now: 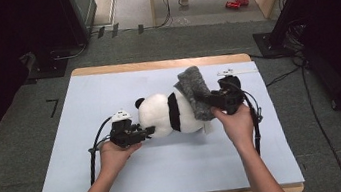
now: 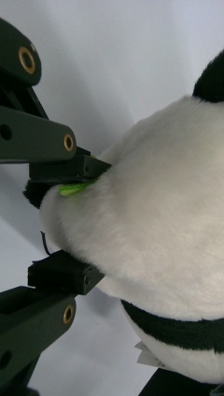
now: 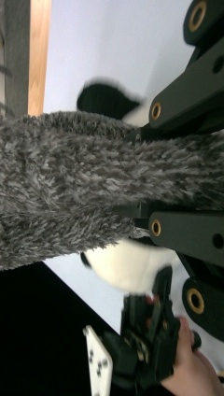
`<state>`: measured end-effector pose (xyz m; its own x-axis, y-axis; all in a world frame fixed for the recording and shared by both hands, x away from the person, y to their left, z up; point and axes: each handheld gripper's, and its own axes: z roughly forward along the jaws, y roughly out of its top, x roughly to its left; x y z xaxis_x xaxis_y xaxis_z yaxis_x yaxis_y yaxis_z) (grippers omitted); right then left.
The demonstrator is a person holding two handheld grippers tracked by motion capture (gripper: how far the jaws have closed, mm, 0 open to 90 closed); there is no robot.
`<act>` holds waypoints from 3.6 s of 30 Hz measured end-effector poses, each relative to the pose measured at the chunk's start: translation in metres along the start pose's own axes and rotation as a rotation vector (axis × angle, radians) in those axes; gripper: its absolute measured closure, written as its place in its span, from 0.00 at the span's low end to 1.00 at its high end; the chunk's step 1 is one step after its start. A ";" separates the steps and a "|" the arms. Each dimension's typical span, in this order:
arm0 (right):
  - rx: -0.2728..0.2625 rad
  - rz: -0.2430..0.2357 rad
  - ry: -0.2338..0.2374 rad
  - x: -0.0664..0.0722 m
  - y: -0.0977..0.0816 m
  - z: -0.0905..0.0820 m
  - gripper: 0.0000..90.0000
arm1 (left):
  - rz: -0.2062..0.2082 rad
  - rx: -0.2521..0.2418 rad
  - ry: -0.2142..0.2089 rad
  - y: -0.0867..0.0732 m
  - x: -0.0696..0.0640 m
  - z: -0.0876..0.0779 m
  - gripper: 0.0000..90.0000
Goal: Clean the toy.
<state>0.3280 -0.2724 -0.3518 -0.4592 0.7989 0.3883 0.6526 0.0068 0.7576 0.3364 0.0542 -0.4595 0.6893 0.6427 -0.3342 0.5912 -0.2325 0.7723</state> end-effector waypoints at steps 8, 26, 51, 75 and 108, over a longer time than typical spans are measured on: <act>0.092 -0.052 0.076 0.040 -0.010 0.051 0.84 | 0.016 -0.027 0.016 -0.002 -0.007 -0.002 0.66; 0.157 -0.168 0.034 0.045 -0.023 0.088 0.85 | -0.051 0.010 0.046 -0.009 -0.003 -0.001 0.67; 0.041 0.083 -0.138 -0.049 -0.021 0.020 0.85 | -0.104 0.024 -0.017 0.011 0.025 0.004 0.67; 0.068 -0.016 0.060 0.023 -0.010 0.051 0.85 | -0.066 -0.007 0.002 0.008 0.008 0.002 0.67; 0.192 -0.159 0.066 0.048 -0.027 0.100 0.85 | -0.008 0.020 0.069 0.001 -0.004 -0.001 0.69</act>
<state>0.3485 -0.1743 -0.4058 -0.5995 0.7376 0.3108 0.6689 0.2484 0.7007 0.3336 0.0520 -0.4565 0.6547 0.6931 -0.3016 0.6052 -0.2415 0.7586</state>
